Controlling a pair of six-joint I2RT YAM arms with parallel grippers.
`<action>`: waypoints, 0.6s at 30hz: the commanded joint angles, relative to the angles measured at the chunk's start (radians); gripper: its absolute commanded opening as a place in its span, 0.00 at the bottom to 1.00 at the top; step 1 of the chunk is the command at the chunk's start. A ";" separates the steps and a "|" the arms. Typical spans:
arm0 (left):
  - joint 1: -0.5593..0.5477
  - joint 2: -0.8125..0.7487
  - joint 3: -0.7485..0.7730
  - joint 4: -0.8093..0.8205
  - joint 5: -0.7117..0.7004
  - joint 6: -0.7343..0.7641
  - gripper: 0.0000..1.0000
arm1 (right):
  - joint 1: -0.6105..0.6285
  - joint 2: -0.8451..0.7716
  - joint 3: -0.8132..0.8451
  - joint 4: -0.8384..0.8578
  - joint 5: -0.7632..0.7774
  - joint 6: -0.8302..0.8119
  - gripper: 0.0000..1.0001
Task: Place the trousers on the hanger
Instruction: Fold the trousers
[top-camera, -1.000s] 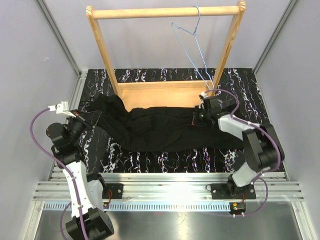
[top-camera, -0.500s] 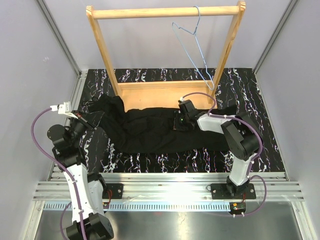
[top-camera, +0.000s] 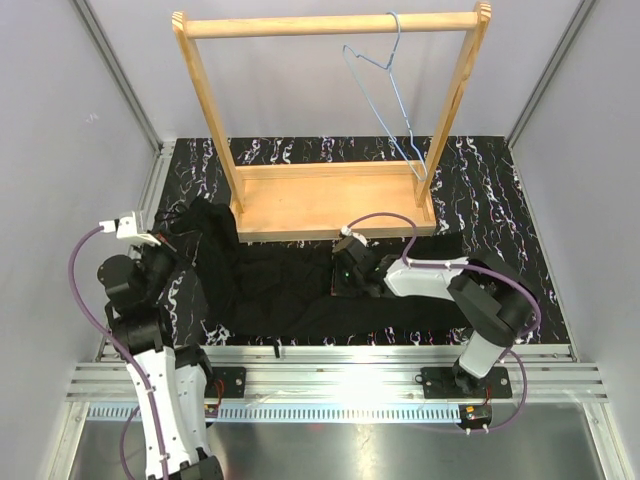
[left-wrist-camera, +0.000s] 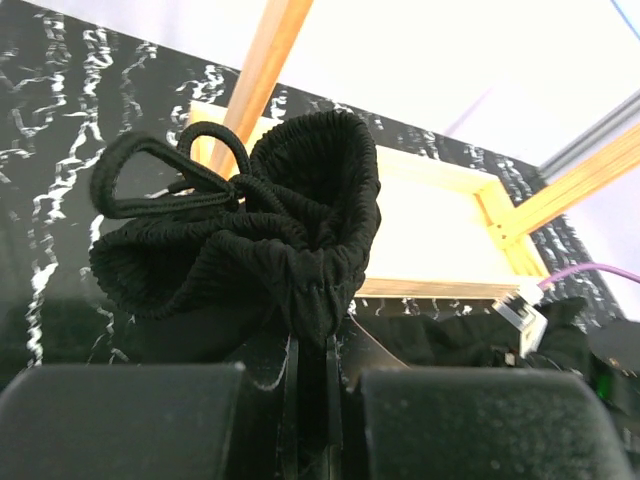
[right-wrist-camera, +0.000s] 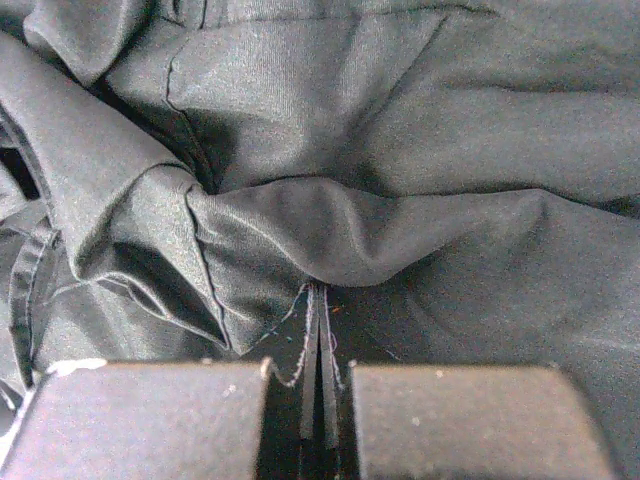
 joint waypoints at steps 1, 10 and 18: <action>-0.036 -0.044 0.073 -0.073 -0.103 0.068 0.00 | 0.031 0.018 -0.059 -0.194 0.084 0.036 0.00; -0.177 -0.092 0.118 -0.085 -0.063 0.070 0.00 | 0.033 -0.011 0.195 -0.430 0.264 -0.054 0.21; -0.211 -0.152 0.066 -0.079 -0.120 0.038 0.00 | 0.045 -0.242 0.294 -0.478 0.264 -0.039 0.71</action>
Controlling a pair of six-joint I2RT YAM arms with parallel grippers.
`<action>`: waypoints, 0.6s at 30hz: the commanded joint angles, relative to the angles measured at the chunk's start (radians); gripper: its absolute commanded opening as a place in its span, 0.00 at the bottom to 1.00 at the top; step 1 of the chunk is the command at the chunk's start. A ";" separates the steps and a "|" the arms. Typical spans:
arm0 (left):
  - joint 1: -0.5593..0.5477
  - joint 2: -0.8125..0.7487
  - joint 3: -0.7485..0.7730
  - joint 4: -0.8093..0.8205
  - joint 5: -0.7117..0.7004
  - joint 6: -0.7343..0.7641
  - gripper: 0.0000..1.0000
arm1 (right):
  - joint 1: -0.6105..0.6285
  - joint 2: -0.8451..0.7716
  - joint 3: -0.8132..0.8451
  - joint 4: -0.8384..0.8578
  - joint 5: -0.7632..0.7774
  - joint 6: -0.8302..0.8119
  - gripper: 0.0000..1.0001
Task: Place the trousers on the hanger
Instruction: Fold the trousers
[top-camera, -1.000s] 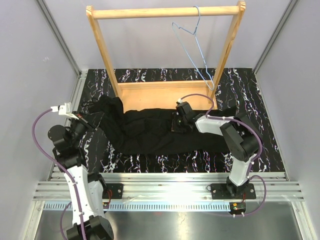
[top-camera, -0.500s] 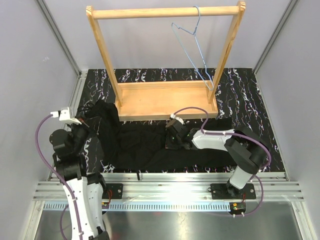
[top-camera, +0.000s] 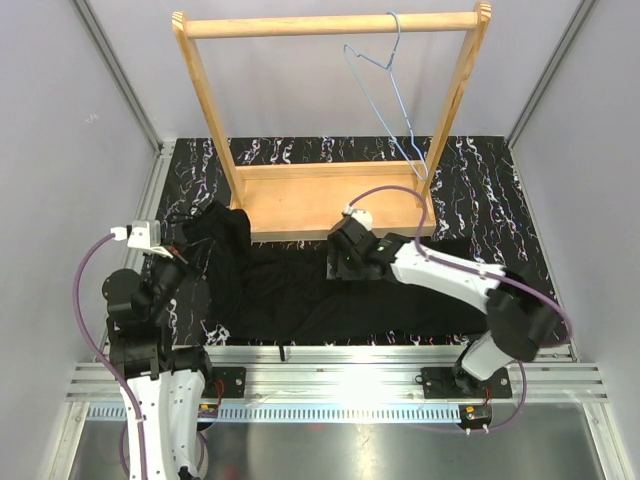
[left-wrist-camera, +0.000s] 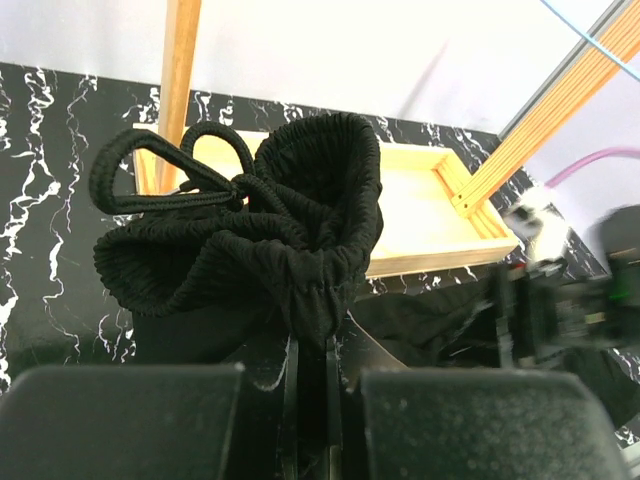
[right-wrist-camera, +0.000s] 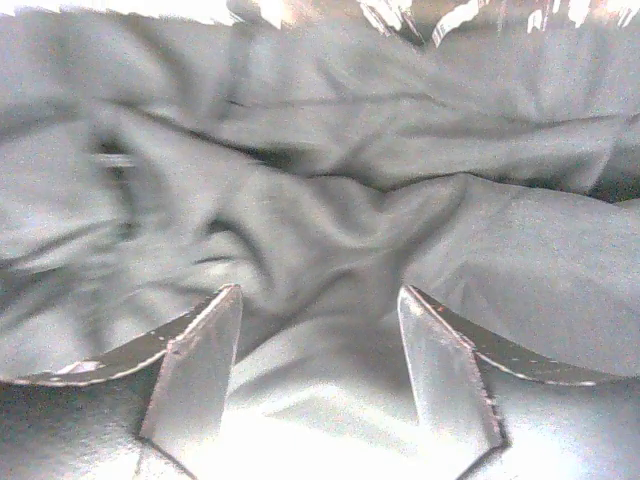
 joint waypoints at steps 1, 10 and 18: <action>-0.010 -0.024 -0.009 0.054 -0.024 -0.031 0.00 | 0.013 -0.155 0.056 -0.041 0.036 0.011 0.72; -0.148 0.198 0.167 0.054 -0.174 0.059 0.00 | 0.014 -0.349 0.062 -0.025 0.014 0.019 0.78; -0.620 0.465 0.290 0.100 -0.719 0.211 0.00 | 0.014 -0.349 0.077 -0.002 0.009 0.034 0.79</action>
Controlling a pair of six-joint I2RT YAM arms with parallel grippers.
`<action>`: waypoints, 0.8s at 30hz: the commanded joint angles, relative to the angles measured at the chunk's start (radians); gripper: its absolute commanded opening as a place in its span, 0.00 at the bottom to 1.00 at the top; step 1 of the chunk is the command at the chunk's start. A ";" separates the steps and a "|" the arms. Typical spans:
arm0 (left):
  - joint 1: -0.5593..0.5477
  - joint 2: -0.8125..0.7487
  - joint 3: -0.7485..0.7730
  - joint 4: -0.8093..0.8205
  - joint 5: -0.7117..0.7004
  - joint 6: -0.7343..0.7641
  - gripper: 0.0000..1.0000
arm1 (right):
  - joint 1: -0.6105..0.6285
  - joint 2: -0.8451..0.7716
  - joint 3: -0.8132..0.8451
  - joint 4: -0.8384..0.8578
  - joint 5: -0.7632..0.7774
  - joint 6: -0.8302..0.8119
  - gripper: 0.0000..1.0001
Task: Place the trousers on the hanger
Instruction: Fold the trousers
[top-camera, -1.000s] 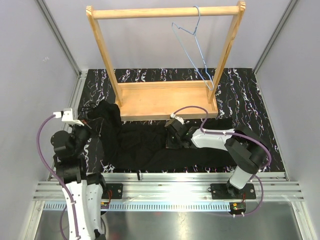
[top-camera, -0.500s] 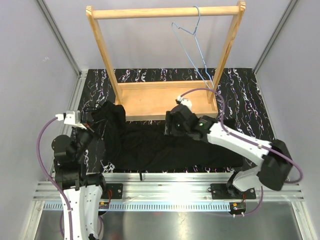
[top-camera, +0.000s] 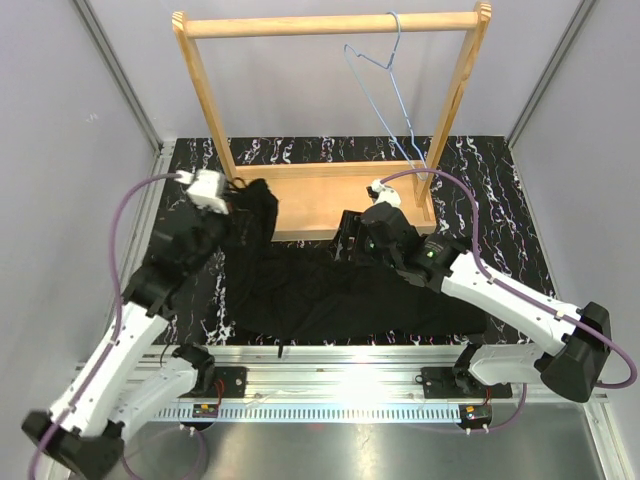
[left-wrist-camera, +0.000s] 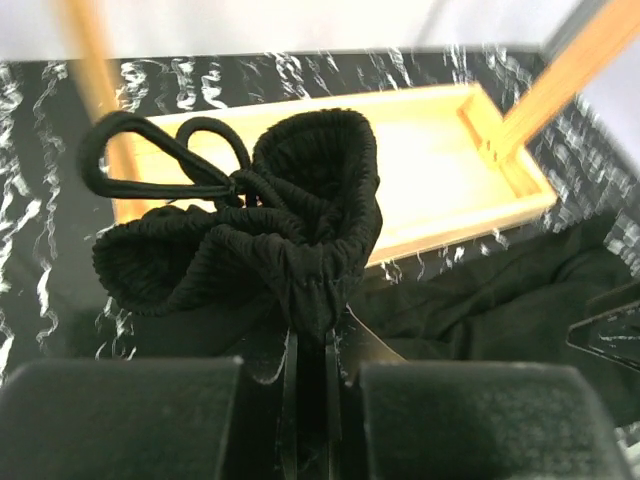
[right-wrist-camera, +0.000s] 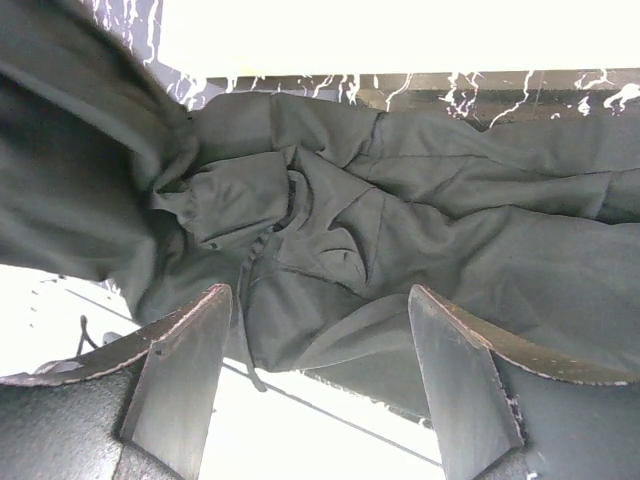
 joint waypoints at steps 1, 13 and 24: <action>-0.252 0.058 0.031 0.100 -0.345 0.100 0.00 | 0.012 -0.015 0.041 0.032 0.002 0.029 0.79; -0.833 0.231 -0.284 0.487 -0.974 0.207 0.00 | 0.012 -0.038 0.004 0.215 -0.096 0.138 1.00; -0.996 0.335 -0.359 0.726 -1.174 0.295 0.00 | 0.029 -0.039 -0.163 0.367 -0.207 0.294 1.00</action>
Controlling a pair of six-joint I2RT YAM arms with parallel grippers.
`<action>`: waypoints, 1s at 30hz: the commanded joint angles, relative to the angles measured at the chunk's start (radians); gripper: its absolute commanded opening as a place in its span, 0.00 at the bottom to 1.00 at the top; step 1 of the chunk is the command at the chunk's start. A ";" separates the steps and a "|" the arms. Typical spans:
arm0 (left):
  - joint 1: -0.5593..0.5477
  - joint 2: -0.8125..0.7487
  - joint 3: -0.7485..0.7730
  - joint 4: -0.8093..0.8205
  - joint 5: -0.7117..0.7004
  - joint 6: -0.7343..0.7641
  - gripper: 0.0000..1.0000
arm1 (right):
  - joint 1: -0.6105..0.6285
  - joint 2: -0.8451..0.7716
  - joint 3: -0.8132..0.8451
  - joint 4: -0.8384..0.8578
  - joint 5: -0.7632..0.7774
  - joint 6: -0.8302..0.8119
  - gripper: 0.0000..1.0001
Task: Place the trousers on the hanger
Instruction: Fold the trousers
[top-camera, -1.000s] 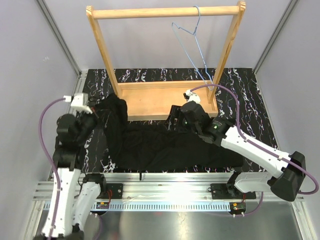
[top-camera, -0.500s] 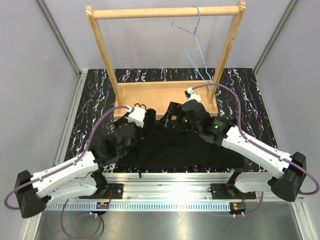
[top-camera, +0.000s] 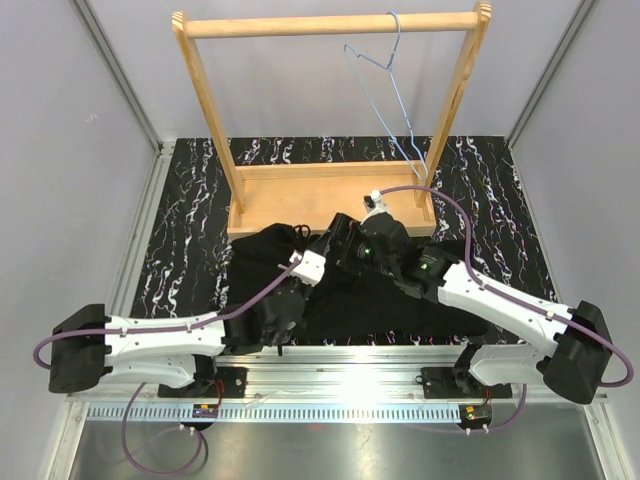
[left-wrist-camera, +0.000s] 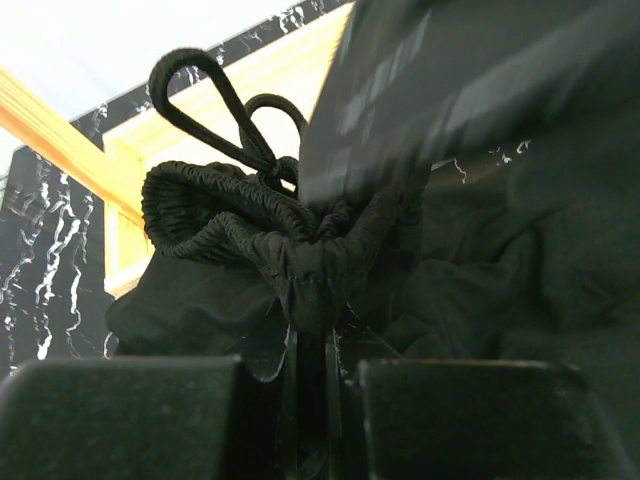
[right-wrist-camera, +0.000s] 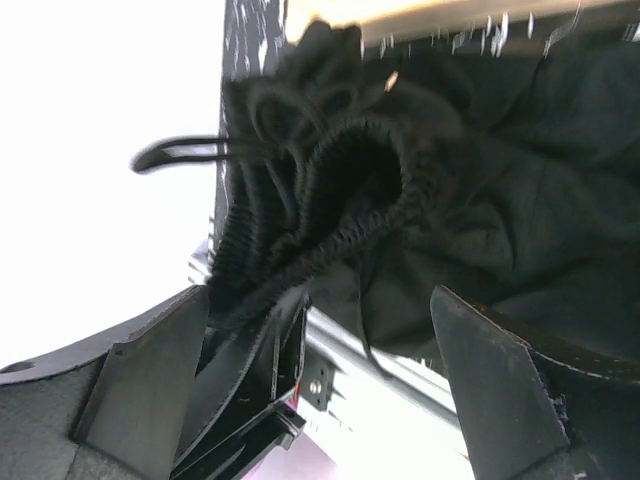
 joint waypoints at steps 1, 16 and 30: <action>-0.036 0.044 -0.011 0.185 -0.109 0.041 0.00 | 0.024 -0.022 -0.037 0.083 -0.040 0.074 1.00; -0.117 0.164 0.019 0.251 -0.117 0.048 0.00 | 0.025 0.056 -0.050 0.166 -0.049 0.073 1.00; -0.216 0.211 0.041 0.318 -0.161 0.100 0.00 | 0.025 0.154 -0.025 0.135 -0.040 -0.014 0.50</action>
